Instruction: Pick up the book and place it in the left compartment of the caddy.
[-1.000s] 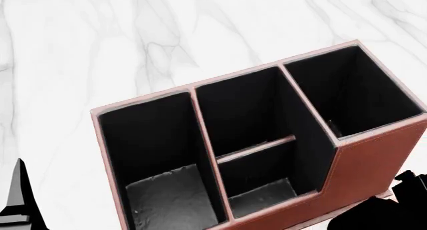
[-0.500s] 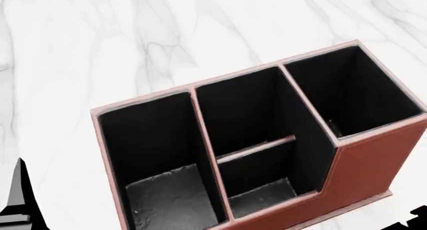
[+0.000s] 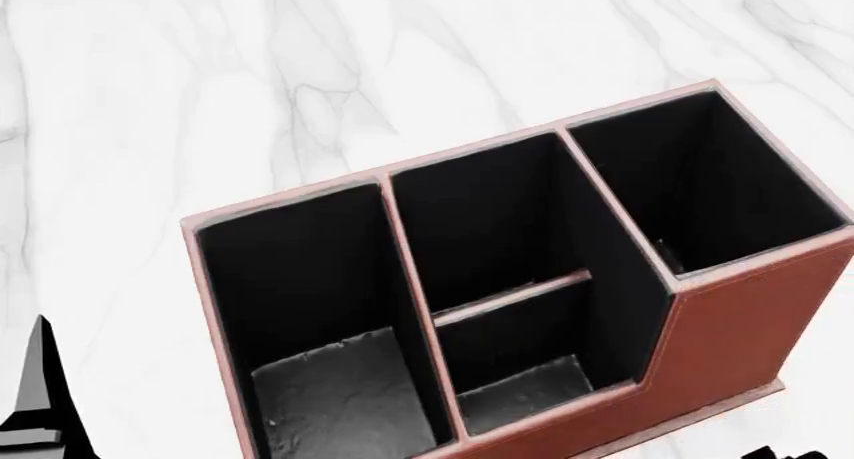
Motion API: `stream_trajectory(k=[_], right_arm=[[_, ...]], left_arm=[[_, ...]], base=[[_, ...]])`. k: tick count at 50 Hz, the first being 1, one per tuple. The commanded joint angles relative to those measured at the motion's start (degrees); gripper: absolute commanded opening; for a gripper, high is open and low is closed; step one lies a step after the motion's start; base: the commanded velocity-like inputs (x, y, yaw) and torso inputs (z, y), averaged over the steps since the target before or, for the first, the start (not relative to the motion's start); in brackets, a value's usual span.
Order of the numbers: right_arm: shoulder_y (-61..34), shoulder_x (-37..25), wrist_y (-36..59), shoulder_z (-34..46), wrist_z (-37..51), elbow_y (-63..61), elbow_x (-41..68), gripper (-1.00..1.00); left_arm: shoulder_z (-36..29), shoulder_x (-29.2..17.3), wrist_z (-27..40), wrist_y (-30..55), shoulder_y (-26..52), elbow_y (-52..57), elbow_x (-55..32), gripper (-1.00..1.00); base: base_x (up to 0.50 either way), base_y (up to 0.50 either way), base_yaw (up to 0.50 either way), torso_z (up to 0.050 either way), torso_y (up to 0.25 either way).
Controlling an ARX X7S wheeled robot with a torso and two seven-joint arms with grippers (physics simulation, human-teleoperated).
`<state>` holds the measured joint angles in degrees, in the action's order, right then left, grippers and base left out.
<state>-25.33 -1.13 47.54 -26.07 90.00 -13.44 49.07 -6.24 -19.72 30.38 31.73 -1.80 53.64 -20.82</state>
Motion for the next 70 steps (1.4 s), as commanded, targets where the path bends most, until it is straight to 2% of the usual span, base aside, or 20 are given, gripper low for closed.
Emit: stream_trajectory(k=[1,7,8,25,39,41,42,43,46,47,48,52,57,59,68,70], right_arm=[[1.0,1.1,-3.4,1.4,0.0,3.7,1.9,1.0],[1.6,1.1,-6.9,4.1,0.0,4.8,4.2,1.0],[1.6,1.1,-6.9,4.3,0.0,5.0,4.1,-1.0],[2.4,1.1,-8.3,4.7,0.0,4.0,4.6,-1.0],[0.6,1.1,-5.6,4.8,0.0,-4.7,5.3,-1.0],[-0.9,1.1,-2.9,5.5,0.0,-7.5,4.5,-1.0],[-1.0,1.1,-4.8,8.3,0.0,-11.4,3.3,-1.0],[-2.5,1.1,0.0,6.0,0.0,-9.9,3.7,-1.0],[-5.7,1.1,6.9,6.8,0.0,-13.8,4.6,-1.0],[-6.3,1.1,5.2,9.4,0.0,-18.4,4.1,-1.0],[-6.9,1.1,9.1,6.9,0.0,-16.5,4.9,-1.0],[-8.8,1.1,13.8,5.1,0.0,-18.9,5.6,-1.0],[-14.5,1.1,25.8,2.5,0.0,-22.1,7.7,-1.0],[-15.4,1.1,25.6,3.3,0.0,-24.4,9.1,-1.0],[-21.3,1.1,38.8,1.2,0.0,-26.2,15.1,-1.0],[-22.5,1.1,38.5,1.1,0.0,-28.4,18.0,-1.0]], left_arm=[[0.4,0.5,-3.2,-3.5,0.1,-1.3,0.6,1.0],[0.4,0.2,-2.9,-3.5,0.1,-1.2,0.3,1.0],[0.4,0.2,-2.8,-3.4,0.2,-1.1,0.2,1.0],[0.1,-0.5,-2.1,-3.4,0.5,-1.1,-0.5,1.0],[-0.3,-0.9,-1.9,-4.3,0.5,-1.8,-0.6,1.0],[-0.4,-1.0,-2.0,-4.7,0.4,-2.1,-0.5,1.0],[-0.3,-1.0,-1.9,-4.6,0.4,-2.1,-0.6,1.0],[-0.3,-1.0,-1.9,-4.6,0.4,-2.0,-0.7,1.0],[-0.2,-1.1,-1.8,-4.7,0.3,-2.0,-0.9,1.0],[-0.1,-1.2,-1.7,-4.7,0.3,-1.8,-1.0,1.0],[0.0,-1.3,-1.6,-4.5,0.4,-1.7,-1.1,1.0],[-0.2,-1.4,-1.4,-4.7,0.2,-1.8,-1.0,1.0],[-0.6,-1.5,-1.3,-4.7,0.3,-2.0,-0.9,1.0],[-0.7,-1.5,-1.2,-4.8,0.3,-2.0,-0.8,1.0],[-0.8,-1.8,-1.0,-4.8,0.3,-2.0,-1.1,1.0],[-0.8,-1.9,-0.9,-4.8,0.3,-2.0,-1.3,1.0]], base=[[0.0,0.0,0.0,0.0,0.0],[0.0,0.0,0.0,0.0,0.0],[0.0,0.0,0.0,0.0,0.0],[0.0,0.0,0.0,0.0,0.0],[0.0,0.0,0.0,0.0,0.0],[0.0,0.0,0.0,0.0,0.0],[0.0,0.0,0.0,0.0,0.0],[0.0,0.0,0.0,0.0,0.0],[0.0,0.0,0.0,0.0,0.0],[0.0,0.0,0.0,0.0,0.0],[0.0,0.0,0.0,0.0,0.0],[0.0,0.0,0.0,0.0,0.0],[0.0,0.0,0.0,0.0,0.0],[0.0,0.0,0.0,0.0,0.0],[0.0,0.0,0.0,0.0,0.0],[0.0,0.0,0.0,0.0,0.0]])
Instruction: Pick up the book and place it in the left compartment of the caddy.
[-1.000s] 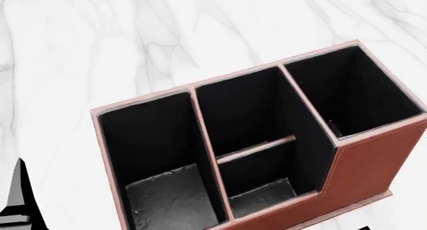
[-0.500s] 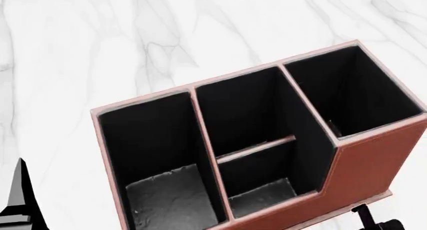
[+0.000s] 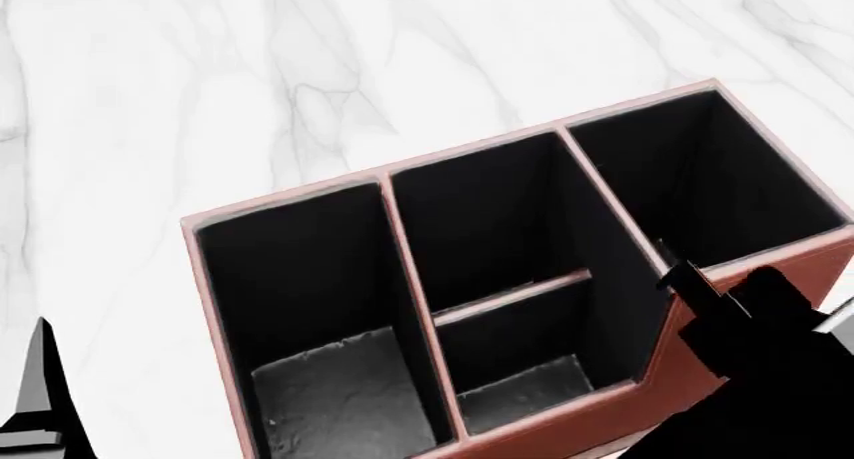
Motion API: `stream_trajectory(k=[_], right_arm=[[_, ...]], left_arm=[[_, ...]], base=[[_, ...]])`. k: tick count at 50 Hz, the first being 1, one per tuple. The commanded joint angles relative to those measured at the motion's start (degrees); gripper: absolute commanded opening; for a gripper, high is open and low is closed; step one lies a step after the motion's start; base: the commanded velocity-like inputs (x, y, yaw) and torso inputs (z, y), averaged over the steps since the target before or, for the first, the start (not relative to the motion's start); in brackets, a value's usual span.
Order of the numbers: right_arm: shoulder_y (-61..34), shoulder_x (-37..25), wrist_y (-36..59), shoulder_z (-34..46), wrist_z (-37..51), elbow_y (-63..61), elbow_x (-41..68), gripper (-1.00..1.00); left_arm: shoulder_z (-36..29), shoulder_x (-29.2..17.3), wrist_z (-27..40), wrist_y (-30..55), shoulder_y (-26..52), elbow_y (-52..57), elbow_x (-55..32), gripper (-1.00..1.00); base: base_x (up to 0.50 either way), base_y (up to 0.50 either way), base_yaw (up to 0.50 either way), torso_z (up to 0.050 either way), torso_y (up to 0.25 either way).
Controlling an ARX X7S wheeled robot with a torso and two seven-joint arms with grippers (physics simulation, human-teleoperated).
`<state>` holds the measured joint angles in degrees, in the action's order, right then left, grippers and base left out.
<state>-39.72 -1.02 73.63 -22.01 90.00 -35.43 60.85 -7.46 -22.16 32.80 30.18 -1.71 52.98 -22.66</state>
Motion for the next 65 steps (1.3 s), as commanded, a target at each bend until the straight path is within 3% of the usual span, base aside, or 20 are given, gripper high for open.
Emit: stream_trajectory(k=[1,9,18,21,23,38,45,55,60,65], right_arm=[[-9.4,1.0,16.3,-3.4,0.0,-5.5,5.4,-1.0],[-13.2,-4.6,16.3,-2.1,0.0,-6.6,17.0,-1.0],[-20.5,-15.4,15.8,3.4,0.0,-3.2,28.6,-1.0],[-24.1,-30.9,-1.0,21.2,0.0,-2.1,37.1,-1.0],[-27.2,-36.5,-9.0,29.2,-0.1,-3.3,39.4,-1.0],[-42.6,-38.8,0.4,35.9,-15.1,-0.5,46.6,-1.0],[-46.8,-40.2,6.4,37.3,-23.4,1.6,44.6,-1.0],[-52.1,-41.1,14.3,40.0,-39.8,2.8,33.6,-1.0],[-57.7,-42.4,15.4,47.5,-55.0,1.7,24.6,-1.0],[-61.1,-43.4,13.1,52.5,-64.8,2.0,18.9,-1.0]], left_arm=[[0.4,0.5,-3.3,-3.3,0.2,-1.4,0.6,1.0],[0.2,0.4,-2.9,-3.1,0.4,-1.2,0.2,1.0],[-0.2,0.2,-2.6,-3.1,0.5,-1.3,0.2,1.0],[-0.1,0.1,-2.5,-3.2,0.5,-1.4,0.1,1.0],[-0.1,0.0,-2.4,-3.1,0.6,-1.3,0.0,1.0],[-0.8,-0.3,-1.9,-3.1,0.7,-1.3,-0.1,1.0],[-1.2,-0.4,-1.7,-3.3,0.7,-1.4,0.0,1.0],[-1.7,-0.6,-1.6,-3.8,0.7,-1.8,0.3,1.0],[-2.1,-0.6,-1.6,-4.1,0.7,-2.2,0.5,1.0],[-2.4,-0.7,-1.5,-4.1,0.7,-2.3,0.6,1.0]], base=[[0.0,0.0,0.0,0.0,0.0],[0.0,0.0,0.0,0.0,0.0],[0.0,0.0,0.0,0.0,0.002],[0.0,0.0,0.0,0.0,0.0],[0.0,0.0,0.0,0.0,0.005],[0.0,0.0,0.0,0.0,0.001],[0.0,0.0,0.0,0.0,0.001],[0.0,0.0,0.0,0.0,0.001],[0.0,0.0,0.0,0.003,0.002],[0.0,0.0,0.0,0.0,0.002]])
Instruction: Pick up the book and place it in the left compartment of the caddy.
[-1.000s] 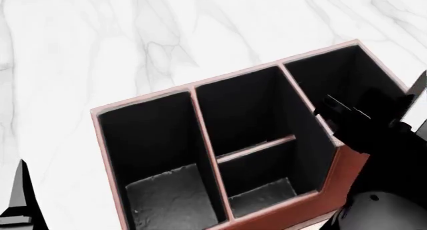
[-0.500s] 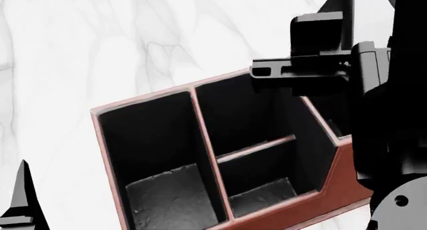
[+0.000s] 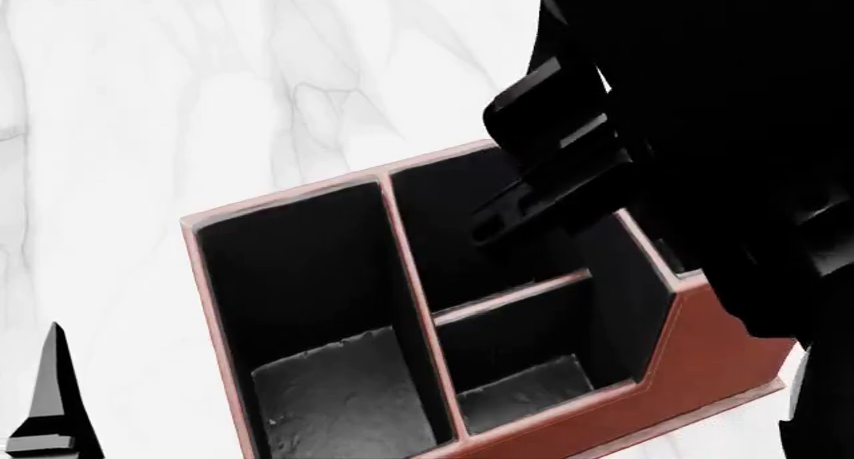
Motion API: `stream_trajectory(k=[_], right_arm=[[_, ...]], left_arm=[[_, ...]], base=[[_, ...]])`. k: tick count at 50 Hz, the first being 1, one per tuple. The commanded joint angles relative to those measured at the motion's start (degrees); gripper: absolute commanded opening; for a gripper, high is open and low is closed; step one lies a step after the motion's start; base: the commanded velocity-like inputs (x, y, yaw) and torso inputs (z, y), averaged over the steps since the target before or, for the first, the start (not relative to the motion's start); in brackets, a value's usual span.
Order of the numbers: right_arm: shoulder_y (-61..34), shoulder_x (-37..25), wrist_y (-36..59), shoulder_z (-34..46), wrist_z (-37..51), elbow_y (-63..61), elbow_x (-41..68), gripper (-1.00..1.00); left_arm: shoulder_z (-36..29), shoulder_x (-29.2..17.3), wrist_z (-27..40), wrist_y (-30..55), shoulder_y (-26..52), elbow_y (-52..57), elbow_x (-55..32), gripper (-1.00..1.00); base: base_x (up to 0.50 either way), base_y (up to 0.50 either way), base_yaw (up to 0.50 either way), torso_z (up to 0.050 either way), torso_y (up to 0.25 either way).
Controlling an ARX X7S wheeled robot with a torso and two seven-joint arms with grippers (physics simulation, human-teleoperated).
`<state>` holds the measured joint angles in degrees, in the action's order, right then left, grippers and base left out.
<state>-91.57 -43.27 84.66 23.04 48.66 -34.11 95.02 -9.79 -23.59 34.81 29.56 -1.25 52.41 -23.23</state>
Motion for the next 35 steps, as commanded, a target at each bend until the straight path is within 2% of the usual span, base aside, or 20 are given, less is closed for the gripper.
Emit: stream_trajectory(k=[1,5,17,22,35], right_arm=[[-9.5,-1.2,1.8,8.0,-24.8,1.0,-15.6,-1.0],[-10.4,-1.3,0.7,10.0,-29.6,0.7,-16.8,-1.0],[-8.9,0.0,-2.0,6.8,-24.1,4.5,-3.2,-1.0],[-8.7,-0.2,-2.2,7.4,-27.5,2.3,-4.1,-1.0],[-8.1,-0.4,-2.0,9.7,-28.8,0.3,-3.8,-1.0]], left_arm=[[-0.1,0.7,-3.4,-3.5,0.2,-1.7,1.1,1.0],[0.0,0.6,-3.5,-3.8,0.2,-2.0,1.1,1.0],[-0.7,0.5,-3.2,-3.9,0.3,-2.2,1.2,1.0],[-0.9,0.4,-3.0,-3.9,0.4,-2.2,1.2,1.0],[-1.1,0.2,-2.8,-3.7,0.6,-2.3,0.8,1.0]], base=[[0.0,0.0,0.0,0.0,0.0],[0.0,0.0,0.0,0.0,0.0],[0.0,0.0,0.0,0.0,0.002],[0.0,0.0,0.0,0.0,0.002],[0.0,0.0,0.0,0.0,0.001]])
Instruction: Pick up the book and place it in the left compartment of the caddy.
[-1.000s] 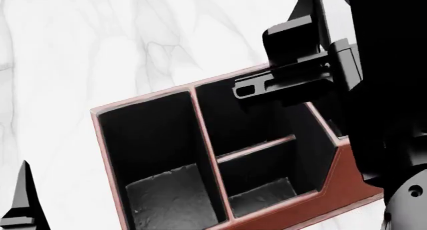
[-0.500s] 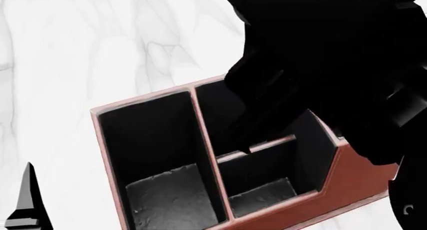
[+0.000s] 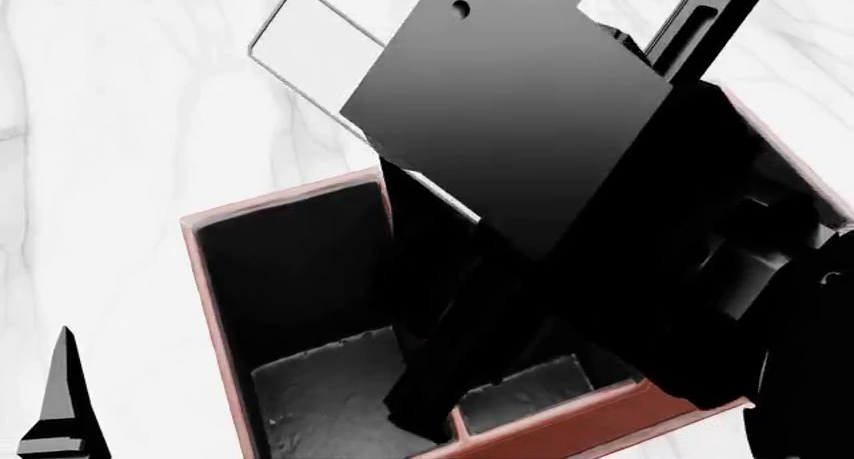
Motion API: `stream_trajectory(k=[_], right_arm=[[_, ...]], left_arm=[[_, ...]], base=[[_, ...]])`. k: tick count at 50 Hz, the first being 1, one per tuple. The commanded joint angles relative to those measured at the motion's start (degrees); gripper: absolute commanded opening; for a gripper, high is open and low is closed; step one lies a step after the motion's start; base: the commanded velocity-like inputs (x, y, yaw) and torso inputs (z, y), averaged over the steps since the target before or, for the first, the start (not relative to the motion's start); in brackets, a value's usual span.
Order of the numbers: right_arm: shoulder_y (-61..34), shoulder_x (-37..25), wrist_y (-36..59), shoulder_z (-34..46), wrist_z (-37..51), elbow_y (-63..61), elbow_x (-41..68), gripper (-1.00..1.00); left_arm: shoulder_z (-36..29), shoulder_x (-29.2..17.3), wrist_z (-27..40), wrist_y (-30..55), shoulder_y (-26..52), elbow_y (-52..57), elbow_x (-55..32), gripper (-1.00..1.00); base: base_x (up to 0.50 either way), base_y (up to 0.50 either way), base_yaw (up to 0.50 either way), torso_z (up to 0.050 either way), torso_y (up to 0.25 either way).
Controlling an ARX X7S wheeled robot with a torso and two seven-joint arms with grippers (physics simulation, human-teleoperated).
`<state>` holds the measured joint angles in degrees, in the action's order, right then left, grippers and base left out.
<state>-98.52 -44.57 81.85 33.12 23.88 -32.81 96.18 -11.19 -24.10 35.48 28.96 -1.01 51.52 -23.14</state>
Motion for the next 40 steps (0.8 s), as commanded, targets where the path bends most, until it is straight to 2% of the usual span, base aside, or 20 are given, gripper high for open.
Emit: stream_trajectory(k=[1,8,21,40], right_arm=[[-0.8,0.8,0.6,-0.3,-4.5,-1.2,-5.4,-1.0],[1.6,0.3,-1.0,0.1,-2.3,-1.1,-4.6,-1.0],[12.6,-0.7,-11.0,-2.6,9.3,-1.4,0.6,-1.0],[17.0,-1.9,-17.2,-3.9,18.1,-2.7,6.4,-1.0]], left_arm=[[0.2,0.7,-3.4,-3.1,0.3,-1.4,0.8,1.0],[0.1,0.6,-3.2,-3.0,0.5,-1.3,0.6,1.0],[-0.4,0.4,-3.0,-3.5,0.5,-1.7,0.9,1.0],[-0.9,0.2,-2.8,-3.8,0.7,-2.2,0.7,1.0]], base=[[0.0,0.0,0.0,0.0,0.0],[0.0,0.0,0.0,0.0,0.001],[0.0,0.0,0.0,0.001,0.002],[0.0,0.0,0.0,0.0,0.001]])
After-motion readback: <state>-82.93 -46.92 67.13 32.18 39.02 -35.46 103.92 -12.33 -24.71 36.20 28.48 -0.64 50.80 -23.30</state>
